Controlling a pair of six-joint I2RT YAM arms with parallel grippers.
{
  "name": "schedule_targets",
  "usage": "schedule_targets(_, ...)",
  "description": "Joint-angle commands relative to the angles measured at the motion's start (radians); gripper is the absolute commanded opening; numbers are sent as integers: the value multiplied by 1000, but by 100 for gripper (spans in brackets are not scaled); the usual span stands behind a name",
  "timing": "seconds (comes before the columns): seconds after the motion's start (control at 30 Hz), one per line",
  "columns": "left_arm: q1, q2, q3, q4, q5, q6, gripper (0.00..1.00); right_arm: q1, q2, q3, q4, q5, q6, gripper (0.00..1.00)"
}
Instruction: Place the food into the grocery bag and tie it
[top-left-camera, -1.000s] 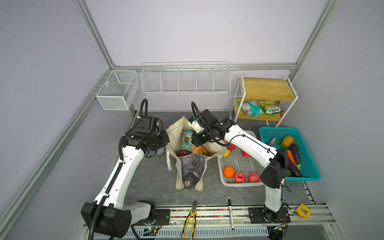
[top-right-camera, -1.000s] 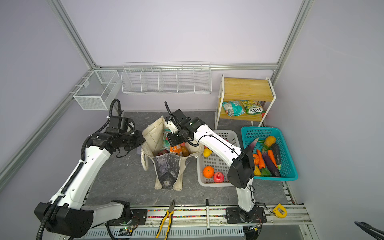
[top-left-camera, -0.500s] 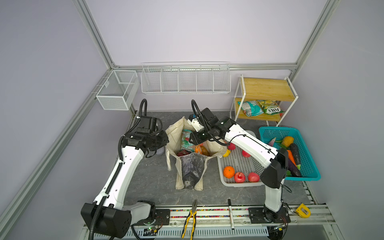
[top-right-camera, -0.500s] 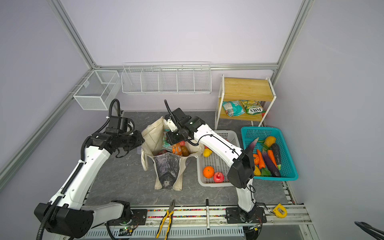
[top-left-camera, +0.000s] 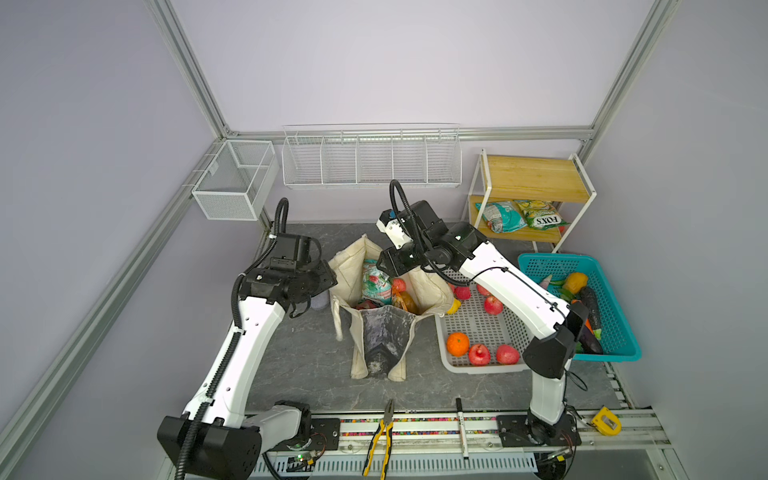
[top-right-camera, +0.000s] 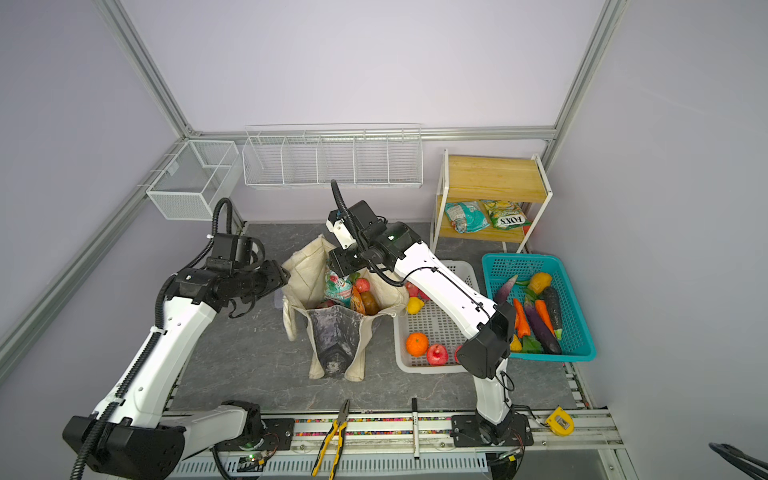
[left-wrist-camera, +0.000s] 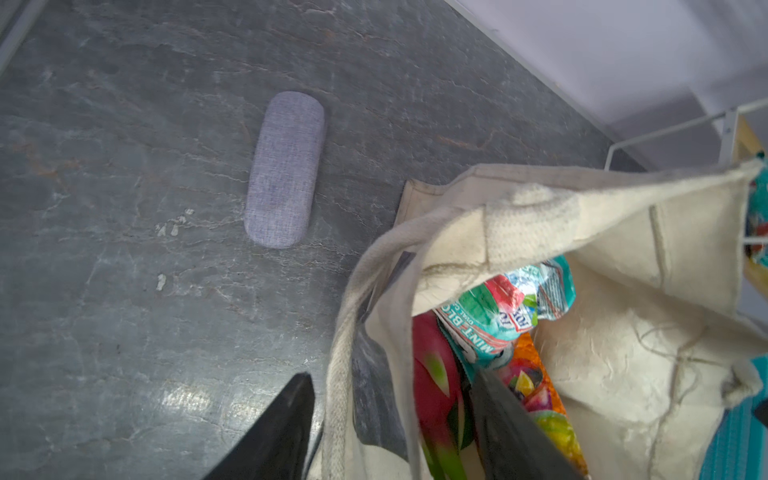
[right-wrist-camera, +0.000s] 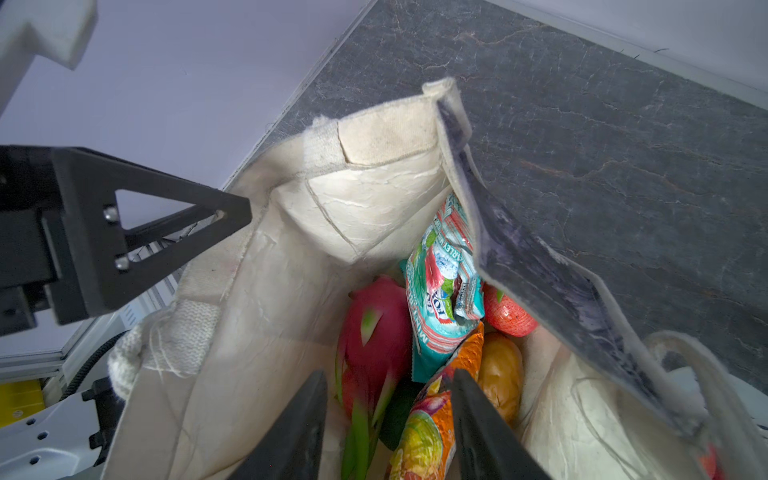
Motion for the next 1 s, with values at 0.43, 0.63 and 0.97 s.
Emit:
schedule_targets(0.43, 211, -301, -551, 285, 405, -358, 45, -150, -225, -160, 41, 38, 83, 56)
schedule_targets(0.63, 212, -365, -692, 425, 451, -416, 56, -215, -296, -247, 54, 32, 97, 56)
schedule_targets(0.97, 211, -370, -719, 471, 490, -441, 51, -250, -346, -332, 75, 23, 116, 56)
